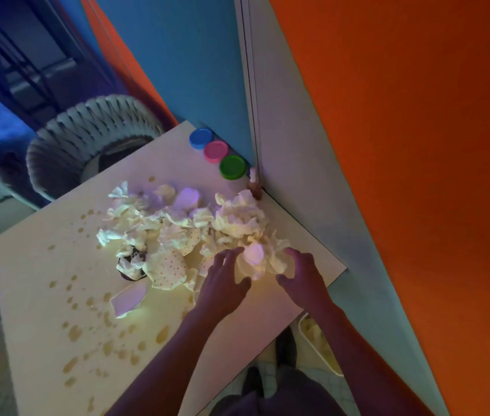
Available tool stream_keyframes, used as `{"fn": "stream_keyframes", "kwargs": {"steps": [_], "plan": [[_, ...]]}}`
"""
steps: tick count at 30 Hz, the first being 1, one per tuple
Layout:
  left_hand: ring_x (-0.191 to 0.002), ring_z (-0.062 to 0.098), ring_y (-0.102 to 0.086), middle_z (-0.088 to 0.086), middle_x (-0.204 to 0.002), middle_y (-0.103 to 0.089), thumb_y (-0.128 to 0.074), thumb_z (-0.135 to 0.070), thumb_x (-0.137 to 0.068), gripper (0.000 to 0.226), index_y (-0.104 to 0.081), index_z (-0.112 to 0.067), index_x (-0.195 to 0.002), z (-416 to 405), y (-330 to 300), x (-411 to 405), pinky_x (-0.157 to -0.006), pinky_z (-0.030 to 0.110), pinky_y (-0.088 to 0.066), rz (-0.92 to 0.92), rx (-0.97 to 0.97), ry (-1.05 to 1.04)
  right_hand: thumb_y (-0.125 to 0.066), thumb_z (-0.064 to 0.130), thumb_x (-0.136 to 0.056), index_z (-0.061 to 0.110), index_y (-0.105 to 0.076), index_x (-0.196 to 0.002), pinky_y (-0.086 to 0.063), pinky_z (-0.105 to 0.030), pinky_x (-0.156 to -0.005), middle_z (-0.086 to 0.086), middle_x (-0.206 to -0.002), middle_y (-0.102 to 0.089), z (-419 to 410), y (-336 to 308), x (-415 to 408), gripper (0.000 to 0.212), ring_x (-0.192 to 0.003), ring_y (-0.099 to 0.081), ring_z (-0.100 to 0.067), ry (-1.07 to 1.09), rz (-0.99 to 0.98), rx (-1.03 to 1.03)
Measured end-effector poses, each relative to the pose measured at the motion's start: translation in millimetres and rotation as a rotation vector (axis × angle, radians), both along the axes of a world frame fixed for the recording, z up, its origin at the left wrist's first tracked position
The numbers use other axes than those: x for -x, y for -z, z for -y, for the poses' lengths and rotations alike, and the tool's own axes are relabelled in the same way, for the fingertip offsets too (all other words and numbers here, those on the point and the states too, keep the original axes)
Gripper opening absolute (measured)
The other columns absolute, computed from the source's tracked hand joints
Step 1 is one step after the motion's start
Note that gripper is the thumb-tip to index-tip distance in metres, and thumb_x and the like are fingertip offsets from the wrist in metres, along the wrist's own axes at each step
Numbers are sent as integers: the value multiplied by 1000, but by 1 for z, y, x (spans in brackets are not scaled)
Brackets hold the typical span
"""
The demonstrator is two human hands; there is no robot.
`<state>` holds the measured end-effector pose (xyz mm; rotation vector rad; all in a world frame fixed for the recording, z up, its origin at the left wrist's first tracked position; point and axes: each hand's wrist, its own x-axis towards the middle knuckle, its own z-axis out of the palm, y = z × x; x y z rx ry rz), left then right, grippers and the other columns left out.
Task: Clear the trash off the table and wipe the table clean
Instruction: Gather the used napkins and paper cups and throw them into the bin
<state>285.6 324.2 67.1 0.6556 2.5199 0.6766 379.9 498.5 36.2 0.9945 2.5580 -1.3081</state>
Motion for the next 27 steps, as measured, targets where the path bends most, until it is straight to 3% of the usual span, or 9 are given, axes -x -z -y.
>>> {"fn": "stream_keyframes", "kwargs": {"steps": [8, 16, 21, 27], "plan": [[-111, 31, -62, 4, -156, -27, -71, -28, -88, 82, -24, -39, -153, -36, 24, 9, -89, 44, -53, 35, 88, 26, -68, 33, -87, 30, -38, -144, -48, -37, -85, -4, -136, -46, -13, 19, 43, 64, -117, -56, -29, -141, 125, -126], [-122, 38, -56, 9, -164, -10, -70, -20, -85, 85, -24, -37, -155, -54, 43, 17, -89, 40, -51, 73, 199, 113, -61, 22, -90, 31, -47, -139, -49, -36, -86, -3, -125, -61, -11, 29, 54, 52, -113, -61, -29, -210, 186, -131], [-125, 41, -54, 13, -163, -14, -70, -23, -85, 79, -31, -27, -153, -59, 54, 24, -91, 41, -51, 83, 234, 117, -56, 22, -89, 17, -59, -123, -49, -39, -83, -11, -115, -61, -15, 33, 50, 35, -107, -61, -36, -111, 190, -63], [-119, 42, -53, 10, -152, -30, -72, -23, -83, 66, -41, -19, -142, -55, 70, 21, -93, 45, -51, 9, 278, 123, -52, 18, -93, 16, -63, -129, -46, -36, -84, -16, -112, -61, -21, 34, 44, 38, -105, -60, -37, 13, 166, 2]]}}
